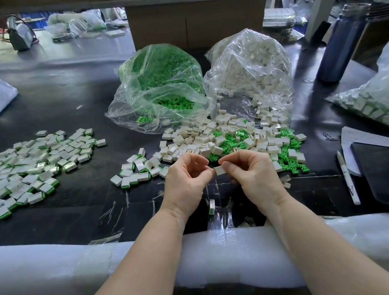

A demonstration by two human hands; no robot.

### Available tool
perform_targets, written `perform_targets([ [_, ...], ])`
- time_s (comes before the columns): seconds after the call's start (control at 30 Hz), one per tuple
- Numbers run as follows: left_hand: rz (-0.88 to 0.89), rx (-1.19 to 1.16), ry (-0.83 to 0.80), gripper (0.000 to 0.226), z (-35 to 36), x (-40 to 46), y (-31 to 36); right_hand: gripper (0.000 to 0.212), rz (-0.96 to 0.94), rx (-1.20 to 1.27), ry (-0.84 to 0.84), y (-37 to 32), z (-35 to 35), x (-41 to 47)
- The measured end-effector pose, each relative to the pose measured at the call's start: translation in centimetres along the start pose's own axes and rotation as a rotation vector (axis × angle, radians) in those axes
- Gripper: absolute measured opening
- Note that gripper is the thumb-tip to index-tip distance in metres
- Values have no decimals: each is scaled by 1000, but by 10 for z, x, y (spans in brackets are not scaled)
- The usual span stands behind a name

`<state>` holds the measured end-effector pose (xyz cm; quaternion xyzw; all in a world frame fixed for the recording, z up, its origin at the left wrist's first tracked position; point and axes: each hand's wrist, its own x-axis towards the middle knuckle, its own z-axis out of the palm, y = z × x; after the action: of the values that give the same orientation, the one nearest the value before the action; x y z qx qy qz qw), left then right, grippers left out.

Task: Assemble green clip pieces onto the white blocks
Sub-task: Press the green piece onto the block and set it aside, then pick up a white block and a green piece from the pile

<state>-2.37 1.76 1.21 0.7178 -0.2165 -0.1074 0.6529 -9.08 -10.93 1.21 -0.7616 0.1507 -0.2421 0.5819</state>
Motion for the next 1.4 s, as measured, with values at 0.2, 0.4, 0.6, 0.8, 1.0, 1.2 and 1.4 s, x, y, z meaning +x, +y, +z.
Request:
perform_targets([
  [0.2,23,106,-77,12,1,-2,2,22,10,45,-54,-1,0,-1],
  [0.4,-19,76,134,7,1,2,-2,14,-14,-41,35,-3,-1,-1],
  [0.6,4,343,530,10,-11,8,-8,11,8,-153,319,1,-9,2],
  [0.8,-61,503,524,25,-12,9,-11,9,27,-282,396,3,-10,3],
  [1.0,-67,638,457,37,-10,7,-10,11,67,-454,380,4,-11,3],
  [1.2,86,737,316,19,-2,2,-6,34,127,-711,313,7,-9,2],
  [1.4,137,697,238,9,2,2,-8,32,137,-831,219,9,-7,3],
])
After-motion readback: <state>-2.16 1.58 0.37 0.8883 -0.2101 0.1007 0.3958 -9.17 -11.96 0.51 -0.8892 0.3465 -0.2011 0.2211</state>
